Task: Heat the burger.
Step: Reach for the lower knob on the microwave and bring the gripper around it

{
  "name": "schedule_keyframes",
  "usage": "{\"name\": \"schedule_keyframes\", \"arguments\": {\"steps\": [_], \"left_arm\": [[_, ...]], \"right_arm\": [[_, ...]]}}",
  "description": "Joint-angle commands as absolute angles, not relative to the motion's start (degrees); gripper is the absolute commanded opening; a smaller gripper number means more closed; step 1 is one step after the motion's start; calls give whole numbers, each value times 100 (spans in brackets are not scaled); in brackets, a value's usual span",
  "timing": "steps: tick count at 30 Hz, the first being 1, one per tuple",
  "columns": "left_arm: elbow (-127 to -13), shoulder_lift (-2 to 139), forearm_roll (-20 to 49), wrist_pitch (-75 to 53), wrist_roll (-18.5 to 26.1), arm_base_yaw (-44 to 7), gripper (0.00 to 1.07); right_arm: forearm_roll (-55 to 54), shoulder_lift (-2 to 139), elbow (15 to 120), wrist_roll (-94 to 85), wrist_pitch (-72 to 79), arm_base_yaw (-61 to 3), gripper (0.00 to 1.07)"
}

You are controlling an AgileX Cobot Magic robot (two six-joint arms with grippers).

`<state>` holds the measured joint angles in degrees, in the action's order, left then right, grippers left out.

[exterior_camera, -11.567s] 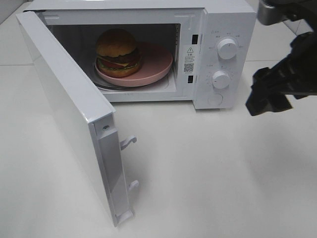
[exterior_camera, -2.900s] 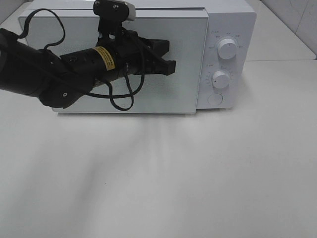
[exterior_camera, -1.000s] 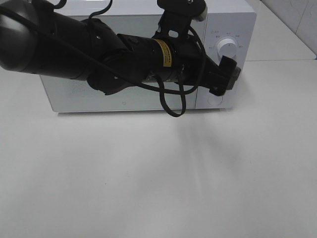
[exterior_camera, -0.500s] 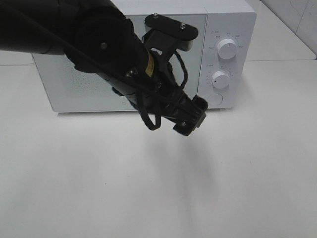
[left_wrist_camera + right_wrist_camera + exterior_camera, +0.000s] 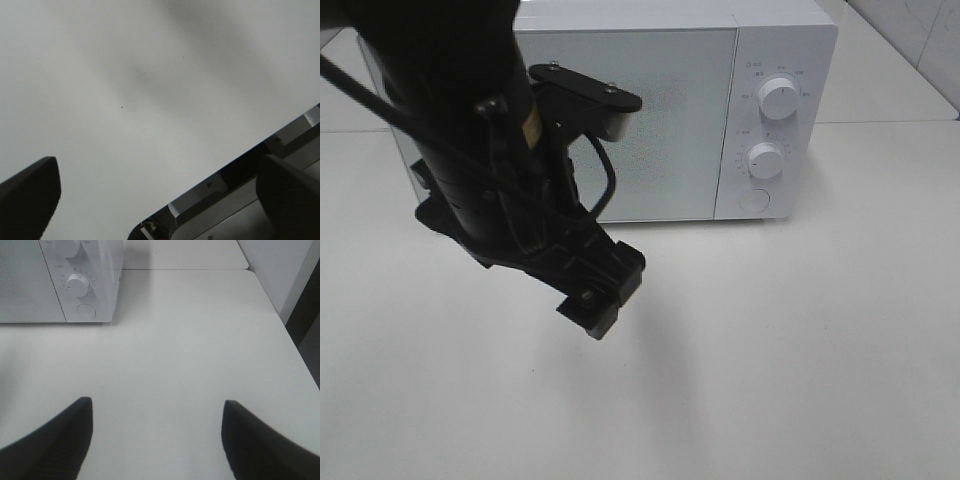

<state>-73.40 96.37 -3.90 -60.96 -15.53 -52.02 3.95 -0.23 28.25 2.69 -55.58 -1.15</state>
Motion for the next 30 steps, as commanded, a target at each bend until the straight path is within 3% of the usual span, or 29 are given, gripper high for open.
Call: {"name": "schedule_keyframes", "arguments": {"steps": [1, 2, 5, 8, 11, 12, 14, 16, 17, 19, 27, 30], "left_arm": [[-7110, 9276, -246, -6526, -1381, -4773, 101], [-6927, 9058, -132, -6560, -1289, -4458, 101], [-6847, 8927, -69, -6555, -1249, -4280, 101], [-6262, 8182, 361, -6308, -1094, -3403, 101], [-6148, 8050, 401, -6308, -1071, -3249, 101], [-5936, 7701, 464, -6366, -980, -2865, 101], [-5804, 7511, 470, -6400, -940, -2676, 101], [-5271, 6784, 453, -6497, -710, -1937, 101], [-5271, 6784, 453, -6497, -710, -1937, 101], [-4876, 6217, 458, -6503, -630, -1324, 101], [-3994, 4807, 390, -6652, -544, -395, 101], [-3804, 4303, 390, -6847, -544, -292, 101]], "right_arm": [[378, -195, 2807, 292, -5500, -74, 64], [378, -195, 2807, 292, -5500, -74, 64], [378, -195, 2807, 292, -5500, -74, 64], [378, -195, 2807, 292, -5500, -74, 64], [378, -195, 2807, 292, -5500, -74, 64], [378, -195, 2807, 292, -5500, -74, 64], [378, -195, 2807, 292, -5500, -74, 64], [378, -195, 2807, 292, -5500, -74, 64], [378, -195, 2807, 292, -5500, -74, 64], [378, -195, 2807, 292, -5500, -74, 64], [378, -195, 2807, 292, -5500, -74, 64], [378, -195, 2807, 292, -5500, -74, 64]]}}
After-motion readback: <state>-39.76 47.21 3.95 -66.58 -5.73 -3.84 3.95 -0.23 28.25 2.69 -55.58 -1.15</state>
